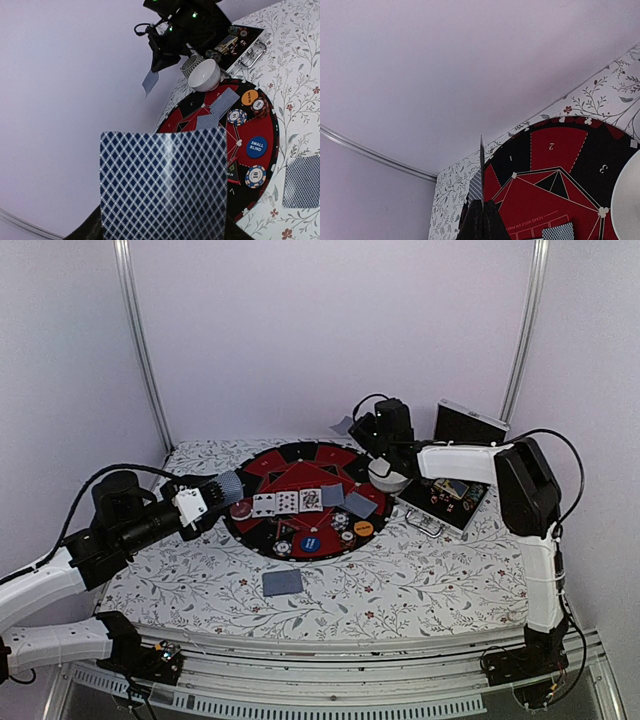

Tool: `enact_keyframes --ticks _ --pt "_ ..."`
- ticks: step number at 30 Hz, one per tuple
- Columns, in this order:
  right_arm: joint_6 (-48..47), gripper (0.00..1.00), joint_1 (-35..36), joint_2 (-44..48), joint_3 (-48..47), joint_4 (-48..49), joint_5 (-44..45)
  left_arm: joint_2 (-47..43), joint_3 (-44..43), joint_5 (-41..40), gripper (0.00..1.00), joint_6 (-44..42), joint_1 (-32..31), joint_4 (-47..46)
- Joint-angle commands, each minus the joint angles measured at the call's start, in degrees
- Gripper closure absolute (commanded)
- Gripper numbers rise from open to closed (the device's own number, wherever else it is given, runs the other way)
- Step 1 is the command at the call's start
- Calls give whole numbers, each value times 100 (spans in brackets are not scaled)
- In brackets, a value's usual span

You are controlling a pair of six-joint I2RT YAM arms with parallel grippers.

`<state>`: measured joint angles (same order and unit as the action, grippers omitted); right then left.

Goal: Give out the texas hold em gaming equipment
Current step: Place the poker card in the community card area.

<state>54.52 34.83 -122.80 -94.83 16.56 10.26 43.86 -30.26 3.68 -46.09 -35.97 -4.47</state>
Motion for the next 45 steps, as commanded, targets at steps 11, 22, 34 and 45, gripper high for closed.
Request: enact_keyframes --ticks 11,22,34,45 --pt "621 99 189 -1873 -1867 -1256 1521 -51 -55 84 46 12 28 -117" --pt "435 99 262 -2138 -1890 -1668 1658 -79 -40 65 46 12 23 -124" --pt "97 99 281 -2410 -2259 -1944 1761 -97 -24 33 46 -7 28 -127" --pt "60 91 317 -2404 -2268 -1979 1786 -114 -15 15 46 -15 28 -133"
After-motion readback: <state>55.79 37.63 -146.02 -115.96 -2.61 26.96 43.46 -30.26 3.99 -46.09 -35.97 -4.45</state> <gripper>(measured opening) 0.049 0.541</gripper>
